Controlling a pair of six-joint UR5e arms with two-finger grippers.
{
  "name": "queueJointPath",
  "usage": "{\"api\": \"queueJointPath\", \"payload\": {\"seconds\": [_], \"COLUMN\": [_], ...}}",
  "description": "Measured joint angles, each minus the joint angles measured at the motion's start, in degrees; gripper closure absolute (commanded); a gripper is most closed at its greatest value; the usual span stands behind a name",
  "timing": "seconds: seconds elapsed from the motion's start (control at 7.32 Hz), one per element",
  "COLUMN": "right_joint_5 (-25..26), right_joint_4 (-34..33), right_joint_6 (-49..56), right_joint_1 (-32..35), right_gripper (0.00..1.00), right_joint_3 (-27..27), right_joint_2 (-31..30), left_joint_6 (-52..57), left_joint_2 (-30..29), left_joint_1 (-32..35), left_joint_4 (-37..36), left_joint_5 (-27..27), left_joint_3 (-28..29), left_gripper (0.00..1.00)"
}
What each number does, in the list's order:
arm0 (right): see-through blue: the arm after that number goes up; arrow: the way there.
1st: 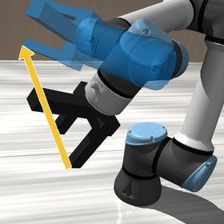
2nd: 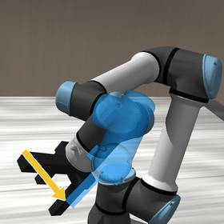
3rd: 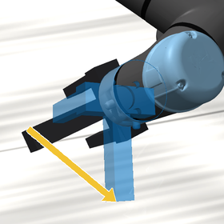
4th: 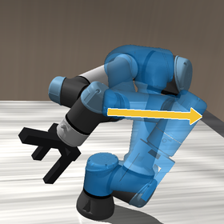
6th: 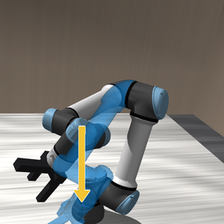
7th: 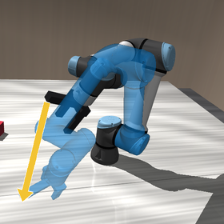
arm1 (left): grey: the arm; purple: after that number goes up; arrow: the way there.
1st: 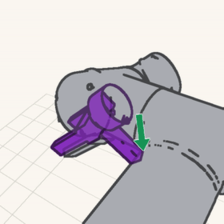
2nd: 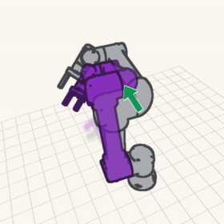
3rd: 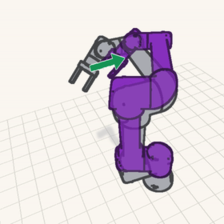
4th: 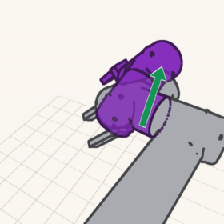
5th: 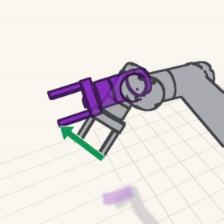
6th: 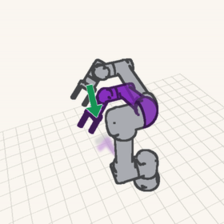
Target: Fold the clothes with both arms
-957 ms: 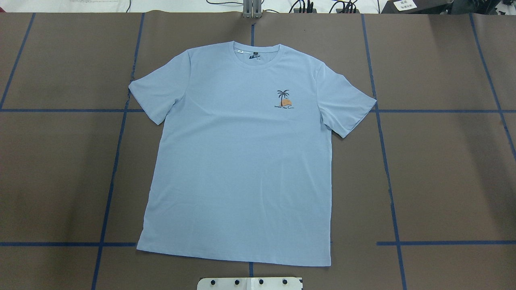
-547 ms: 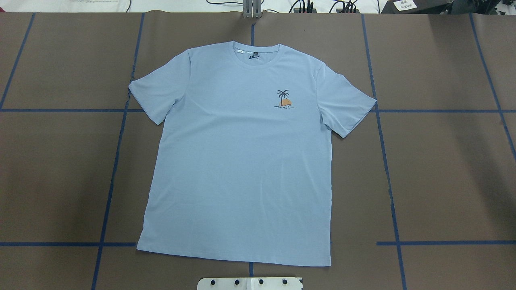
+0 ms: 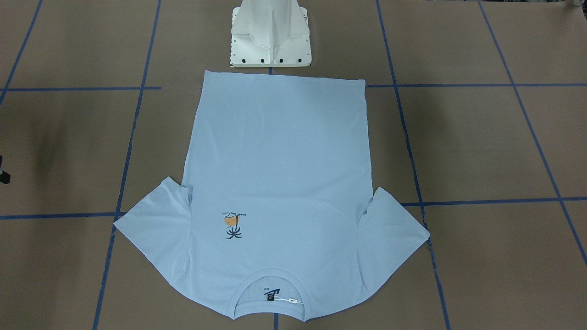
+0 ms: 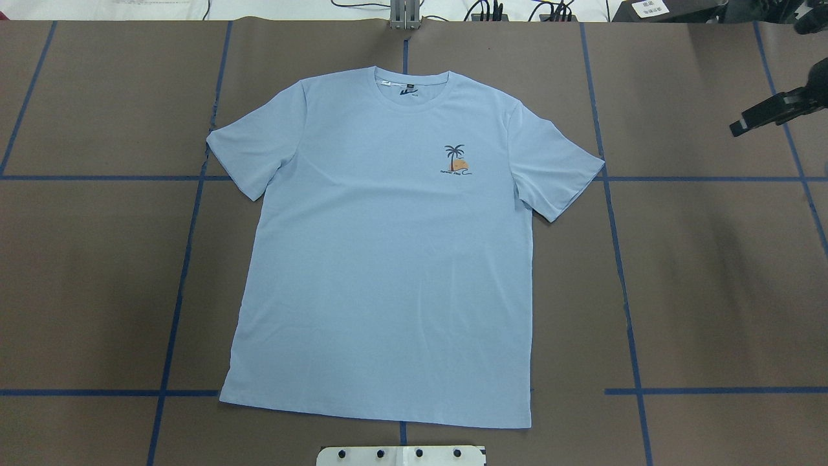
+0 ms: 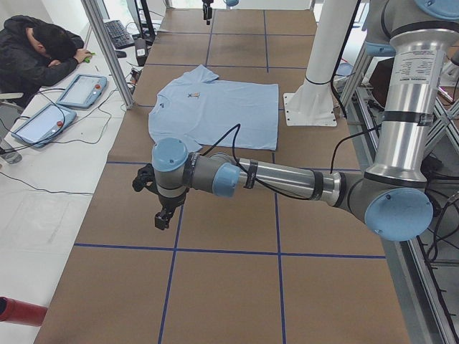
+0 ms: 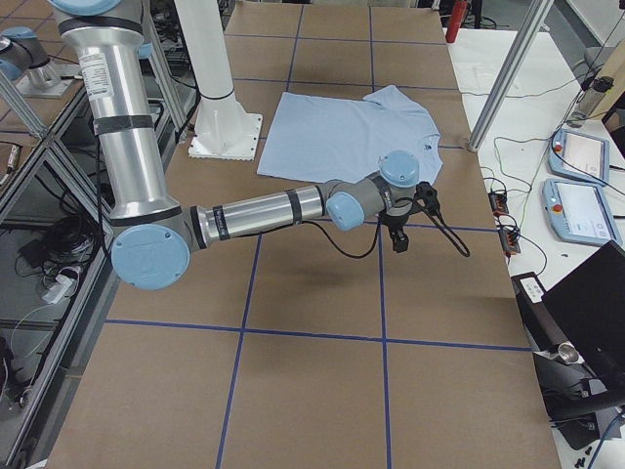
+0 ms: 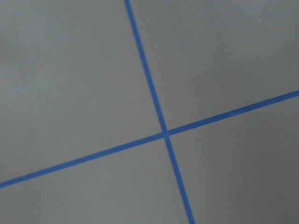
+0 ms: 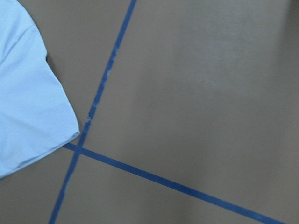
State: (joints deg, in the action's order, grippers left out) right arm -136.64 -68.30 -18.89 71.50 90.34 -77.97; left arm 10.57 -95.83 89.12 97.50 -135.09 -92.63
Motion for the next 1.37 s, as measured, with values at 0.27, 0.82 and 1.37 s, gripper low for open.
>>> {"api": "queueJointPath", "payload": {"seconds": [0.27, 0.82, 1.37], "right_joint_5": [2.1, 14.7, 15.6], "right_joint_4": [9.1, 12.7, 11.4], "right_joint_6": [-9.7, -27.0, -27.5], "right_joint_1": [-6.8, -19.1, -20.6], "right_gripper": [0.00, 0.00, 0.01], "right_joint_3": [-7.7, -13.6, -15.0], "right_joint_2": [5.8, 13.2, 13.2], "left_joint_6": [-2.7, -5.4, -5.7], "left_joint_2": [-2.6, -3.2, -3.3], "left_joint_1": [-0.2, -0.7, -0.7], "left_joint_4": [4.7, 10.2, 10.4], "left_joint_5": [-0.5, -0.5, -0.6], "left_joint_3": [3.6, 7.3, 7.5], "left_gripper": [0.00, 0.00, 0.00]}}
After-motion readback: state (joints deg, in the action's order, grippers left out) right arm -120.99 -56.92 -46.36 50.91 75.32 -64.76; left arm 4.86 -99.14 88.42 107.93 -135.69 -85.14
